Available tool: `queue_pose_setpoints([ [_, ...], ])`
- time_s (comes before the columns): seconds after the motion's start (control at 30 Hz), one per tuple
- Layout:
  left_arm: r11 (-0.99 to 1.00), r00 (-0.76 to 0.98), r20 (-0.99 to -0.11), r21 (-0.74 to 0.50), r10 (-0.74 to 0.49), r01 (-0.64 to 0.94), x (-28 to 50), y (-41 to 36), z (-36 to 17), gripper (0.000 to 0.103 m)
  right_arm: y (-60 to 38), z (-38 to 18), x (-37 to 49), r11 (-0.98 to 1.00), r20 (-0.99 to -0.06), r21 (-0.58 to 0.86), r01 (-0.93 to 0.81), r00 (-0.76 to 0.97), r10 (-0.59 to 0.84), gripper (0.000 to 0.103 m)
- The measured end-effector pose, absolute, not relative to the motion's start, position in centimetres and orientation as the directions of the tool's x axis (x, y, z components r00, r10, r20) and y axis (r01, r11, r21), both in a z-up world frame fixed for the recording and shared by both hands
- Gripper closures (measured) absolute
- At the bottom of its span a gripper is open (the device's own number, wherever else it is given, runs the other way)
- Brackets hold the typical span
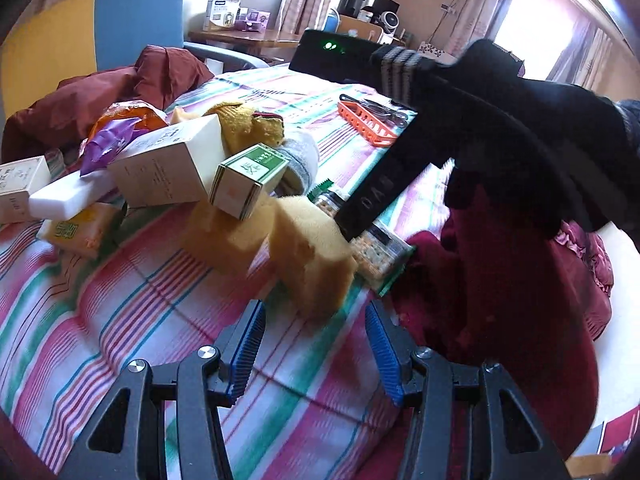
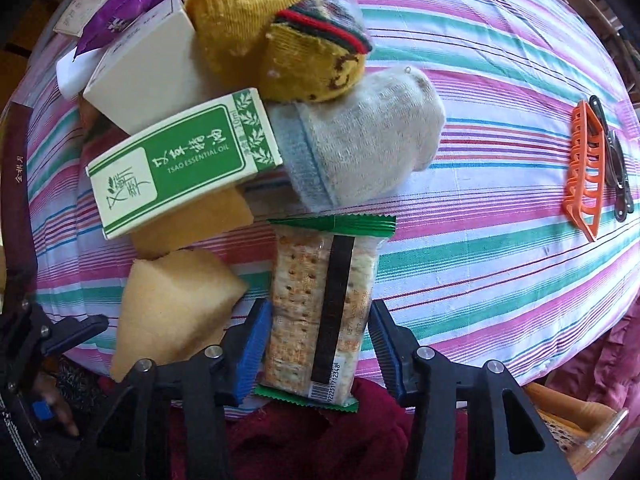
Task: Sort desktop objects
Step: 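Grasp the cracker packet with the right gripper while the left gripper grasps another yellow sponge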
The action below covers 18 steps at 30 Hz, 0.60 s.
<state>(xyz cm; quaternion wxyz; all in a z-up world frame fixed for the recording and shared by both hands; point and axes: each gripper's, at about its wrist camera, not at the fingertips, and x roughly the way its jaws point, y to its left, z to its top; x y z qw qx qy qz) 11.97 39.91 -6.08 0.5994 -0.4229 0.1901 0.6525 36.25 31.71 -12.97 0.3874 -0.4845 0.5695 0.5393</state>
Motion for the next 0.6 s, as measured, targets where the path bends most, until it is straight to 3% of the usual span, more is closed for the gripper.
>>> queue_pose_setpoints([
  [0.27,-0.211,0.073,-0.79,-0.249,0.608,-0.945,12.2,43.0,-7.6,0.051,31.8,-12.6,36.2,-0.092,-0.966,0.232,-0.968,-0.218,-0.14,0.052],
  [0.43,-0.258,0.078,-0.799,-0.283,0.596,-0.924,11.0,42.9,-8.8,0.064,32.4,-12.5,35.3,-0.112,-0.966,0.227,-0.968,-0.208,-0.154,0.054],
  [0.6,-0.284,0.096,-0.786,-0.331,0.611,-0.9,9.9,41.8,-8.8,0.071,32.0,-11.9,35.0,-0.147,-0.967,0.224,-0.964,-0.2,-0.161,0.056],
])
